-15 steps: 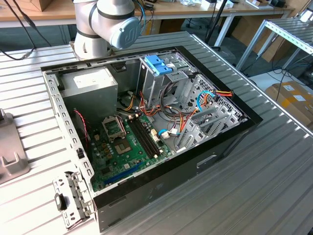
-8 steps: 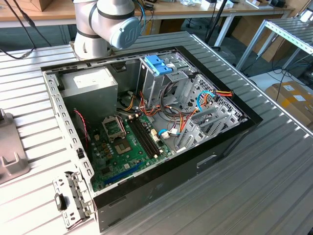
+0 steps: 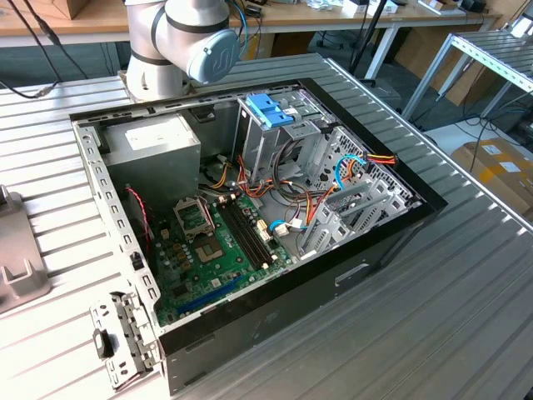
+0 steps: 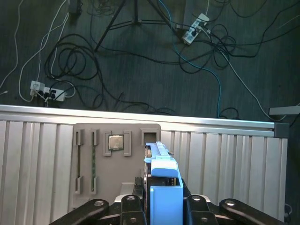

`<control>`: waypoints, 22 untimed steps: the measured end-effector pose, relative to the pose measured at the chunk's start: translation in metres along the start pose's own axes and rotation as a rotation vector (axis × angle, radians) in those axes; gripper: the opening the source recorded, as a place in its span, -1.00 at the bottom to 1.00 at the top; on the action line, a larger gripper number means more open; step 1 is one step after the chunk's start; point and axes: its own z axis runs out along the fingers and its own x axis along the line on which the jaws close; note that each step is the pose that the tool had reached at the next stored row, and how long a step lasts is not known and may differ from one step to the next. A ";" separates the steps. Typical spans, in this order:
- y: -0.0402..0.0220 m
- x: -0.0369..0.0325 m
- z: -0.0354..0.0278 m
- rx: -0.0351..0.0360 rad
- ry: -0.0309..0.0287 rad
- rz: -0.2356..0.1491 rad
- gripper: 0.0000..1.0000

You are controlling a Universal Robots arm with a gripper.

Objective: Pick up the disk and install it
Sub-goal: 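Pick up the disk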

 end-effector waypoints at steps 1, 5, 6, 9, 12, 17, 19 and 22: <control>0.0000 0.0000 -0.0006 0.0000 0.0001 0.000 -0.26; 0.0002 -0.0001 -0.0031 0.0001 0.0000 0.000 -0.26; 0.0002 -0.0001 -0.0042 0.0000 0.0001 0.000 -0.26; 0.0003 -0.0001 -0.0065 0.0001 0.0000 0.000 -0.26; 0.0004 -0.0002 -0.0083 0.0000 0.0000 0.000 -0.26; 0.0004 -0.0003 -0.0097 0.0000 0.0000 0.000 -0.26; 0.0004 -0.0003 -0.0098 -0.0001 0.0000 0.000 -0.26; -0.0001 -0.0002 -0.0098 0.0000 0.0001 0.000 -0.26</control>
